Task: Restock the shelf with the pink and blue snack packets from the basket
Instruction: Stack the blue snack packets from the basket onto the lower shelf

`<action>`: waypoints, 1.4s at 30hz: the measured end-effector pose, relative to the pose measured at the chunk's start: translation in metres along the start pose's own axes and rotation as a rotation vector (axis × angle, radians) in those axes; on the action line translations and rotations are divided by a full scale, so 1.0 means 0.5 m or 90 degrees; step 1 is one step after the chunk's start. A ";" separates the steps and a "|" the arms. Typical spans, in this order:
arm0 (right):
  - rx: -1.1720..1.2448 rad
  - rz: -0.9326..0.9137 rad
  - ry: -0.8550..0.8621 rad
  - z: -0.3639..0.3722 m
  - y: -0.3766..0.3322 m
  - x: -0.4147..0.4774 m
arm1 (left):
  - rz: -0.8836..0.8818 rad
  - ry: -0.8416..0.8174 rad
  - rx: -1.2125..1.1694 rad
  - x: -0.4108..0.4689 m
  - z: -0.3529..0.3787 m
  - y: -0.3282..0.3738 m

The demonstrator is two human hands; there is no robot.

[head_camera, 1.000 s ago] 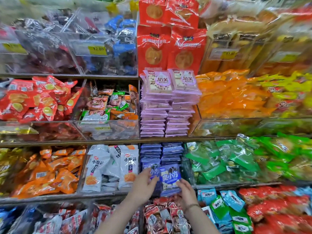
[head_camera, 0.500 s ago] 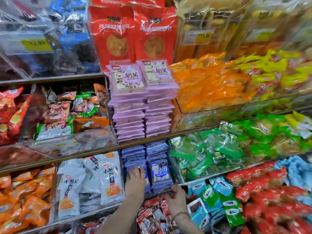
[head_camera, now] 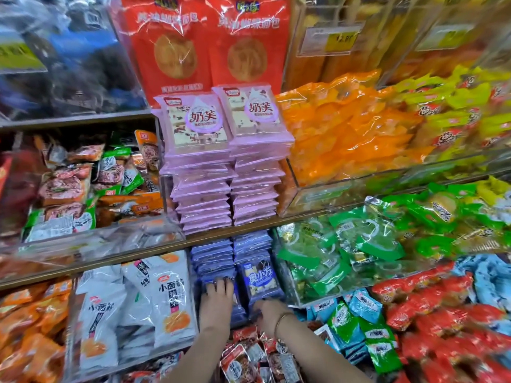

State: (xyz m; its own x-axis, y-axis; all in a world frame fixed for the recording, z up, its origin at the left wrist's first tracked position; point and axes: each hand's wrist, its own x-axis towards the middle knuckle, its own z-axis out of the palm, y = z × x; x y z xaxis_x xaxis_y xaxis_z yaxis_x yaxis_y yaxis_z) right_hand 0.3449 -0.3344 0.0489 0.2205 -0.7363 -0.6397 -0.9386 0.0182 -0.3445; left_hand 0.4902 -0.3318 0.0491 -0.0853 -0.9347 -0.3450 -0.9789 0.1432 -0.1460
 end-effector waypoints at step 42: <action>0.373 0.342 0.141 0.577 0.631 -0.701 | -0.176 -0.320 -0.529 -0.762 0.382 0.306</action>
State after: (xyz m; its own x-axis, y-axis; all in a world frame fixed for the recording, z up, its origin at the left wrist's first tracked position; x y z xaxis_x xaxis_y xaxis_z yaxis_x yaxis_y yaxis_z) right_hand 0.0479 0.1244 -0.0339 -0.3344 -0.6417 -0.6903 -0.5974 0.7108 -0.3714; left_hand 0.4083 0.1085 -0.0189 0.0653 -0.6273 -0.7761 -0.7884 -0.5092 0.3452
